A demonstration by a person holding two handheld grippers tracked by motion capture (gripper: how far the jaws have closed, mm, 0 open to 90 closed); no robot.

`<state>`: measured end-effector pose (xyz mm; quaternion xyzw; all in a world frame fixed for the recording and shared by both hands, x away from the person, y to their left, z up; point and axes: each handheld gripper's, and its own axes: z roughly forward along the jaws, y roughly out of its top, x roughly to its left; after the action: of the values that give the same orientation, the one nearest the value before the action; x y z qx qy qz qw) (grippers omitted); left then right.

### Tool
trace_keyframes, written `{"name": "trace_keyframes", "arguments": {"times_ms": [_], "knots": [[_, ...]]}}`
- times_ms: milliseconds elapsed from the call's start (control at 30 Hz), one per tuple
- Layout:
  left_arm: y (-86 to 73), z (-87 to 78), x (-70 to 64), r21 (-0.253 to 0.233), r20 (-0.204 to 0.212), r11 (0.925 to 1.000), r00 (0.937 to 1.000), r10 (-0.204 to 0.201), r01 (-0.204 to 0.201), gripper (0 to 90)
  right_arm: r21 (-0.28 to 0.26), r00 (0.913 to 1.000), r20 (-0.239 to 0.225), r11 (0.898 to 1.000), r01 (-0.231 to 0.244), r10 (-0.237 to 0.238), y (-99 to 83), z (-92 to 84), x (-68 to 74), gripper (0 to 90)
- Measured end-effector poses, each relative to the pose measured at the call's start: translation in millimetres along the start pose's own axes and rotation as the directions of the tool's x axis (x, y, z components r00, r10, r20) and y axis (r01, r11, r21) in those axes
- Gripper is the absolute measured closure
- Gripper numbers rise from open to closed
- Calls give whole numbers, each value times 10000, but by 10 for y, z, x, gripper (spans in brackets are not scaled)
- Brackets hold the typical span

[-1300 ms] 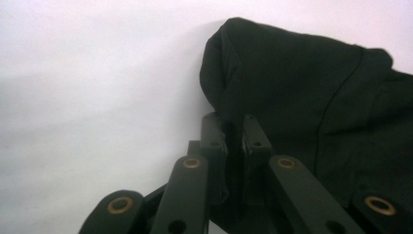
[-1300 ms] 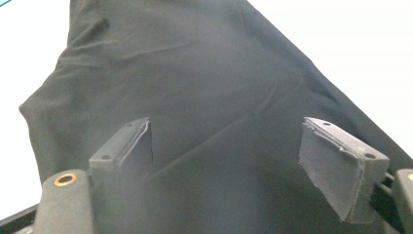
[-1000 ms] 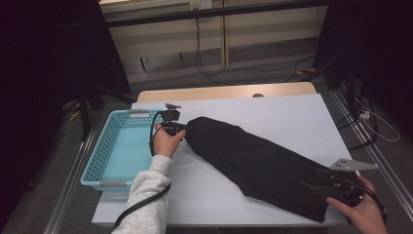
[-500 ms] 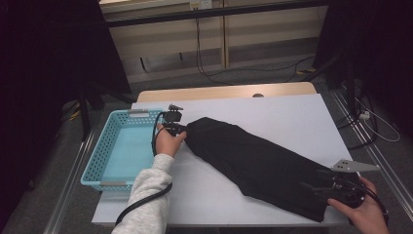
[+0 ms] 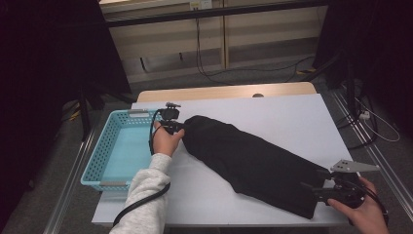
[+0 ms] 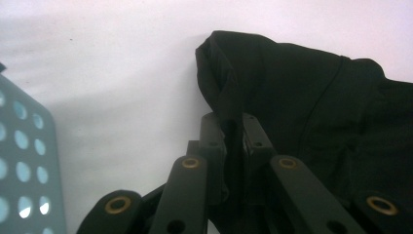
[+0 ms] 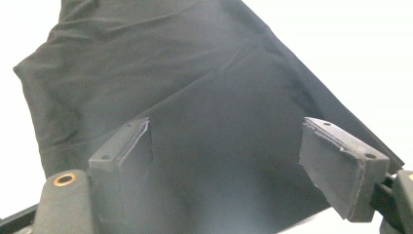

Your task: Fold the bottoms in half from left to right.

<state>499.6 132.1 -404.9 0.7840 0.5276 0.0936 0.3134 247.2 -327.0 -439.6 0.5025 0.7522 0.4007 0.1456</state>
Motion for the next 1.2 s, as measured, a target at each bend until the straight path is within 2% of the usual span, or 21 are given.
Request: {"name": "trace_keyframes", "arguments": {"times_ms": [67, 133, 167, 233, 533, 567, 1033, 1200], "knots": [[10, 12, 15, 120, -181, 9999, 9998, 112, -110, 828, -8, 10000, 5, 10000, -16, 16, -1, -1, 1, 203], [26, -4, 48, 116, -265, 9999, 9996, 31, -28, 828, -3, 10000, 6, 10000, -18, 18, -4, -3, -1, 203], [32, -22, 73, 51, -204, 9999, 9997, -148, 149, 828, -11, 10000, 8, 10000, -23, 23, -5, -3, -6, 203], [43, -49, 89, 42, -160, 9997, 9996, -224, 224, 827, -3, 10000, 19, 10000, -32, 32, -5, 0, -11, 203], [88, -101, 122, 11, -302, 9998, 9993, -210, 211, 833, -41, 10000, 35, 10000, -33, 33, -5, -11, -11, 203], [103, -119, 120, 45, -400, 9999, 9991, -102, 104, 833, -51, 10000, 38, 10000, -33, 34, -4, -10, -12, 203], [186, -230, 144, -11, -403, 9999, 9991, -147, 147, 834, -120, 10000, 11, 9999, 25, -25, 21, 6, 4, 202], [223, -263, 151, -11, -385, 10000, 9992, -42, 42, 835, -54, 10000, -7, 10000, 36, -36, 22, 29, 11, 201]]}}
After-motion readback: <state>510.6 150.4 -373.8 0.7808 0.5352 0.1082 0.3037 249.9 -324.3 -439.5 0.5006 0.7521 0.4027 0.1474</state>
